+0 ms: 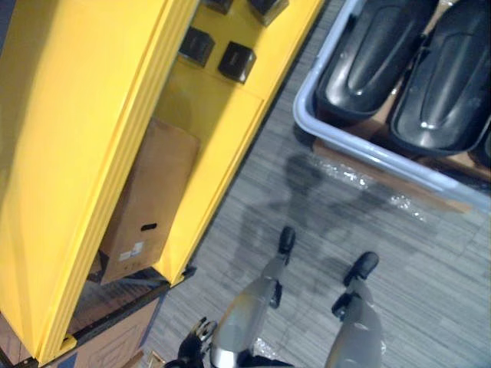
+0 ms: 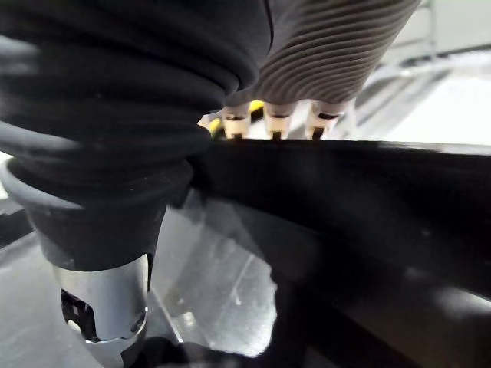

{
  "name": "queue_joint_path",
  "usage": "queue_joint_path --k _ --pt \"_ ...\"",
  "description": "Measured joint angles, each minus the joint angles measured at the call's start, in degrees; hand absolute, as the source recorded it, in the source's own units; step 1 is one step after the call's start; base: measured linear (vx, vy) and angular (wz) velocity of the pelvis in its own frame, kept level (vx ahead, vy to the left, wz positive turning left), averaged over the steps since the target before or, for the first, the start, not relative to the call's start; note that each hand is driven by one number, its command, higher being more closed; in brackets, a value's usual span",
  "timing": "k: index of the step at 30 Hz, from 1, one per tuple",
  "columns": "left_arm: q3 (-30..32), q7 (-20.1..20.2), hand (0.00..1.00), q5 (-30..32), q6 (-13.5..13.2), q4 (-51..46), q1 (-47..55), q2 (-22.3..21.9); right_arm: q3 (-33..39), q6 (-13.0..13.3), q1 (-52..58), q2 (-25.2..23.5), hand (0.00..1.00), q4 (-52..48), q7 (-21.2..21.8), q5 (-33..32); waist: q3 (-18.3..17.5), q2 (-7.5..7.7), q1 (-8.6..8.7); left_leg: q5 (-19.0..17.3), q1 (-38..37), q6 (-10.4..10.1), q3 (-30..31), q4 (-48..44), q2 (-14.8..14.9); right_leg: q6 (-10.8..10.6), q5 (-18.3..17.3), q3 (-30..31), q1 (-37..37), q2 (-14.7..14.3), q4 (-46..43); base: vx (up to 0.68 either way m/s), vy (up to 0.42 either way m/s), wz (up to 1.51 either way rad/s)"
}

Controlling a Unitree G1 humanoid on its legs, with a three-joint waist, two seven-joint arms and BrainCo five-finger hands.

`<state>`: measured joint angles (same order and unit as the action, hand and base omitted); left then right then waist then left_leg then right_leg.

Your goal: Walk over and take plastic housings, then place them on the shelf

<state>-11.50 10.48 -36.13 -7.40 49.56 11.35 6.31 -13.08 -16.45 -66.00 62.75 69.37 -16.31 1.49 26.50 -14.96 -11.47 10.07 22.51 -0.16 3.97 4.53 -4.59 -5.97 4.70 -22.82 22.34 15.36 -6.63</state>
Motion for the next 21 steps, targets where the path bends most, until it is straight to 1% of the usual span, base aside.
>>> queue_joint_path --k 5,6,7,9,14,21 --pt "-0.03 0.02 0.0 -0.05 -0.02 -0.09 0.0 0.0 -1.19 -0.27 -0.43 0.78 0.0 -0.94 1.66 3.34 0.0 -0.01 -0.16 0.01 0.49 0.0 0.08 -0.02 0.0 0.01 -0.04 -0.14 0.43 0.0 -0.03 0.0 0.0 0.01" --pt "-0.03 0.02 0.0 -0.05 -0.02 -0.1 0.0 0.0 -1.21 -0.27 -0.65 0.94 1.0 -1.07 1.96 4.1 0.0 -0.01 -0.18 0.01 0.58 0.0 0.08 -0.02 0.0 0.02 -0.04 -0.16 0.53 0.0 -0.04 0.0 0.0 0.0" --pt "-0.03 0.03 0.0 -0.05 -0.02 -0.11 0.0 0.0 -1.24 -0.27 -0.76 1.06 1.0 -1.09 2.62 5.58 -0.01 -0.01 -0.24 0.01 0.58 0.0 0.1 -0.02 0.0 0.06 -0.08 -0.19 0.52 0.0 -0.08 0.0 0.0 0.0" --pt "-0.03 0.06 0.0 -0.05 -0.02 -0.14 0.0 0.0 -1.88 -0.34 -0.8 1.45 1.0 -1.43 2.99 6.44 -0.01 -0.02 -0.27 0.01 0.58 0.0 0.18 -0.02 0.0 0.09 -0.21 -0.3 0.53 0.03 -0.21 0.0 0.0 0.0" --pt "-0.02 0.06 0.0 -0.05 -0.02 -0.24 0.01 0.01 -2.34 -2.36 -0.8 2.18 1.0 -2.19 4.91 10.67 -0.01 -0.01 -0.37 0.01 0.47 0.0 0.37 -0.04 0.01 0.04 -0.68 -0.47 0.55 0.16 -0.87 0.0 -0.001 0.02" --pt "-0.01 -0.06 0.0 -0.05 -0.01 -1.19 0.01 0.05 -2.29 -2.6 -0.68 2.58 1.0 -2.32 5.02 13.4 -0.01 -0.01 -0.32 0.01 0.42 0.0 0.37 -0.04 0.01 0.07 -0.71 -0.47 0.5 0.15 -0.88 0.0 0.0 0.0"
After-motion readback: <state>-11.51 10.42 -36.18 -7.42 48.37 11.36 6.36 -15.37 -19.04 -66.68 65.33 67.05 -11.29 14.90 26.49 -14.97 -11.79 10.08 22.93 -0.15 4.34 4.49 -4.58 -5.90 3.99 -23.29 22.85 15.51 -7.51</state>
